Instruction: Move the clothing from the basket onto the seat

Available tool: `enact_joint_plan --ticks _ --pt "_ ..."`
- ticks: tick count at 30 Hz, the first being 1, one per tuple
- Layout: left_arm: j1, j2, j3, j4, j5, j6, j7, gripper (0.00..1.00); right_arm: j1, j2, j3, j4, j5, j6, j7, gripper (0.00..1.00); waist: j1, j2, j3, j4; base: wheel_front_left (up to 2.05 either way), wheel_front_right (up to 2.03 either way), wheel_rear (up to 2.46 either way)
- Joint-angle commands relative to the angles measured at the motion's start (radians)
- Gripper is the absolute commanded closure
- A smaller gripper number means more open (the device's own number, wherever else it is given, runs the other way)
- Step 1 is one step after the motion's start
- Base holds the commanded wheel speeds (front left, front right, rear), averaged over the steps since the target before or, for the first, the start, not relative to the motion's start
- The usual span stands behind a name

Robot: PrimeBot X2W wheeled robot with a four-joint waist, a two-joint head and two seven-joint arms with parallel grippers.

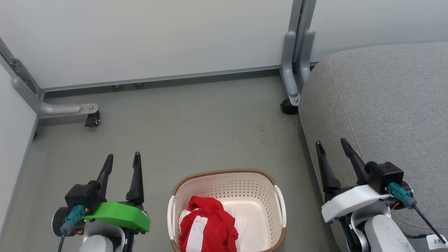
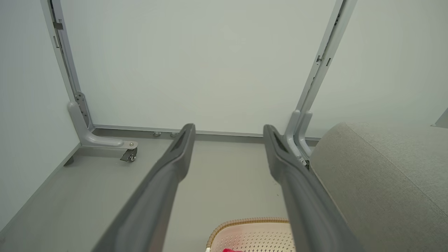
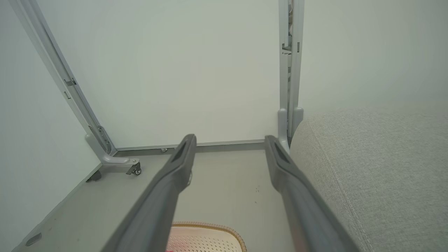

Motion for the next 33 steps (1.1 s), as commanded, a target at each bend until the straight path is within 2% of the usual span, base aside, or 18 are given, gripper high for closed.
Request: enact_joint_plan --ticks 1,22,33 --pt "-0.018 0.001 0.002 0.000 0.029 0.003 -0.010 0.00 -0.015 0.001 0.003 -0.002 -0.025 0.000 -0.009 0.00 0.0000 0.0000 0.001 -0.001 0.00 0.00 0.00" --pt "-0.017 0.000 -0.013 0.028 0.144 0.029 -0.050 0.00 -0.017 0.008 0.006 0.007 -0.125 0.000 -0.048 0.00 0.0000 0.0000 0.011 -0.009 0.00 0.00 0.00" --pt "-0.008 0.000 -0.014 0.037 0.122 0.038 -0.048 0.00 -0.017 0.010 0.002 0.007 -0.104 0.000 -0.047 0.00 0.0000 0.0000 0.012 -0.011 0.00 0.00 0.00"
